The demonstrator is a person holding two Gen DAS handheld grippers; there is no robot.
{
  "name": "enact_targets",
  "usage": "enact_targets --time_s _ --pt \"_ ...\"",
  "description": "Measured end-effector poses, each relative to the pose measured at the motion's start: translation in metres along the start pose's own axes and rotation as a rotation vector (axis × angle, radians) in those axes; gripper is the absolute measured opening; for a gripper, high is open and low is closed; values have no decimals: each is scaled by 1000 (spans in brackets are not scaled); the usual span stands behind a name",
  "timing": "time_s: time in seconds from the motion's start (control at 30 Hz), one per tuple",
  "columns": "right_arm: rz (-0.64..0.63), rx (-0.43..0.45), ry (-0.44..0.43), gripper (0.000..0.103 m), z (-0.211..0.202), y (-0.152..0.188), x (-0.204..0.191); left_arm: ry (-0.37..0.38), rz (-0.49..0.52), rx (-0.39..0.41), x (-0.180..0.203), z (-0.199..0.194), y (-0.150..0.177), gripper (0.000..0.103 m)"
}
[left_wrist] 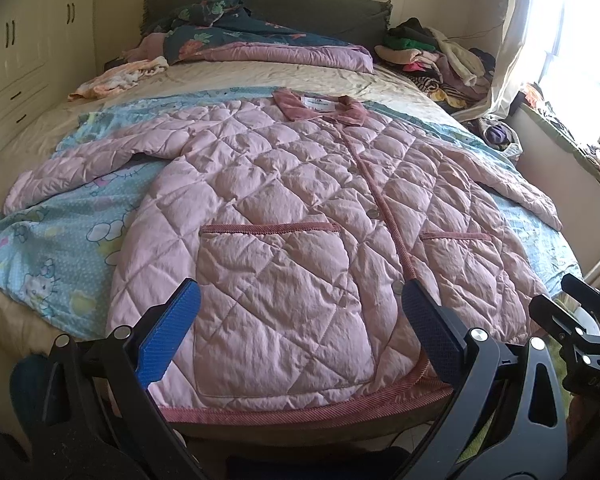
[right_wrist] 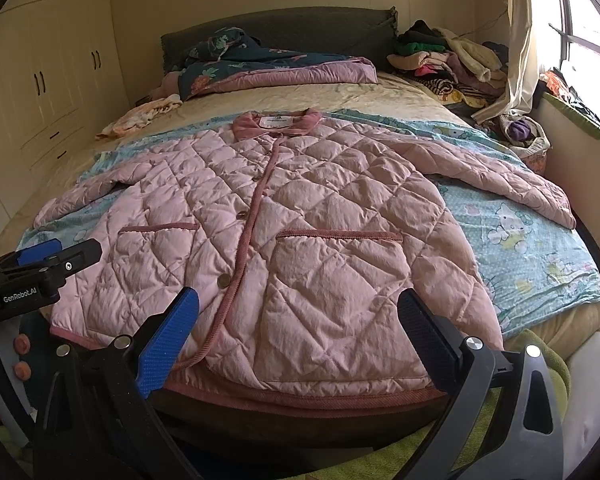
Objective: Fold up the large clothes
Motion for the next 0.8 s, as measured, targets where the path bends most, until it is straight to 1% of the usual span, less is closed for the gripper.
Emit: enact_targets --time_s 0.8 --pt "-7 -4 9 99 4 2 4 3 2 -2 0 0 0 94"
Point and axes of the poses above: each gripper's, at about its wrist camera, not at the fingertips, and z roughly the way its jaws point, x to its right, y to its underside, the point moved 9 cm from there along z, roughly the way its jaws point, and after that the axes turned 7 degrees about -y, right-handed, at the moved point
